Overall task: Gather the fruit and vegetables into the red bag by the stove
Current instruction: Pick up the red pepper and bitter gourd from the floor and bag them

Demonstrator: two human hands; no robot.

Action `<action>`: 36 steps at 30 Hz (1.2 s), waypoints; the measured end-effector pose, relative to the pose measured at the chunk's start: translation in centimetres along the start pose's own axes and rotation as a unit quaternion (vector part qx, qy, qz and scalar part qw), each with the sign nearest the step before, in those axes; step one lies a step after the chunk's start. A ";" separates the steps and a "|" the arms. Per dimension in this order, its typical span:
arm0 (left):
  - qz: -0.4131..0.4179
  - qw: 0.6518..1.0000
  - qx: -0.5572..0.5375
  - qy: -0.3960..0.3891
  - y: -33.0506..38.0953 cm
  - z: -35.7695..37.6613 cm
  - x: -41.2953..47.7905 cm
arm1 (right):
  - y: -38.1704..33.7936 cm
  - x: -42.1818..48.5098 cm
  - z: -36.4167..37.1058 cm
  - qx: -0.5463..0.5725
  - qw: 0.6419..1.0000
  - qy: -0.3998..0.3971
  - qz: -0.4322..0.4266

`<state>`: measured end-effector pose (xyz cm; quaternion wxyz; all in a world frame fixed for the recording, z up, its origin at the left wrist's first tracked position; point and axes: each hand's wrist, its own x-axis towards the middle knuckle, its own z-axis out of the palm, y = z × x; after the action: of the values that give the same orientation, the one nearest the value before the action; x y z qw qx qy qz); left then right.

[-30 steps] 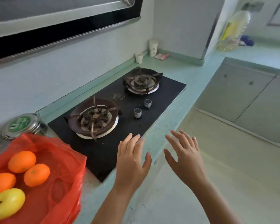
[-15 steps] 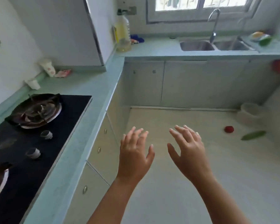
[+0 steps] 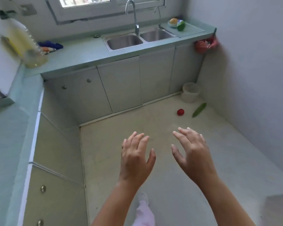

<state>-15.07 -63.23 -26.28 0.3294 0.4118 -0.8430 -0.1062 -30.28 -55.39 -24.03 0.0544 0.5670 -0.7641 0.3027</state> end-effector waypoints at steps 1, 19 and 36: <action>0.006 1.000 -0.007 -0.003 -0.6 0.8 1.6 | 0.4 1.4 0.5 -0.009 1.000 0.002 0.007; 0.075 0.992 -0.074 -0.067 -5.2 12.3 23.0 | 8.8 19.8 6.1 -0.045 0.992 0.025 0.118; 0.130 0.983 -0.094 -0.087 6.9 31.4 46.7 | 33.4 37.8 4.4 -0.050 0.980 0.092 0.167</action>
<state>-60.26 -97.39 -25.21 0.3033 0.2550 -0.9011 -0.1763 -72.46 -83.36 -24.90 0.1015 0.3980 -0.8537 0.3201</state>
